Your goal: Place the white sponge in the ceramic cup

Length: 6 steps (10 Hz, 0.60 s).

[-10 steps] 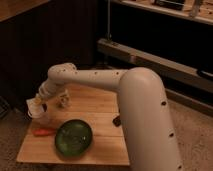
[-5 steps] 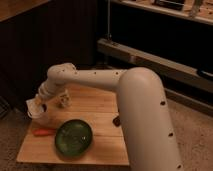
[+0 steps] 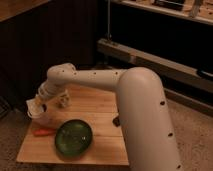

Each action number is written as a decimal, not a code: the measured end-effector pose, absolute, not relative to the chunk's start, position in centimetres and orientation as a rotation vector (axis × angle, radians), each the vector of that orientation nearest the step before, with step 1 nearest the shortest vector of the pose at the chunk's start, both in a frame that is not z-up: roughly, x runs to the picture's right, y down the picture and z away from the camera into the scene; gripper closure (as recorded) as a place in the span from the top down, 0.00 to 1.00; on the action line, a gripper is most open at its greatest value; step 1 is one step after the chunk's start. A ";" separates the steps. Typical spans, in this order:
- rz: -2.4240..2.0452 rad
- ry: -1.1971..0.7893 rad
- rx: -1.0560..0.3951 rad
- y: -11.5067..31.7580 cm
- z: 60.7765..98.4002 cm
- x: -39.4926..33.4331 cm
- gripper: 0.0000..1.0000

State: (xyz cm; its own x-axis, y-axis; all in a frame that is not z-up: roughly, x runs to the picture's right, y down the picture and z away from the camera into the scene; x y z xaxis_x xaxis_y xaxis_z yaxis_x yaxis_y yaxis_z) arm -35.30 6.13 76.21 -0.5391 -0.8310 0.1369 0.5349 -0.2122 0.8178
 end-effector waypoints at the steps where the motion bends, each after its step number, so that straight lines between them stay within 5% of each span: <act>1: -1.879 -1.082 0.413 6.2 76.3 -35.3 0.80; 4: -1.878 -1.077 0.397 6.2 76.4 -35.5 0.80; 6: -1.878 -1.082 0.394 6.4 76.4 -35.5 0.71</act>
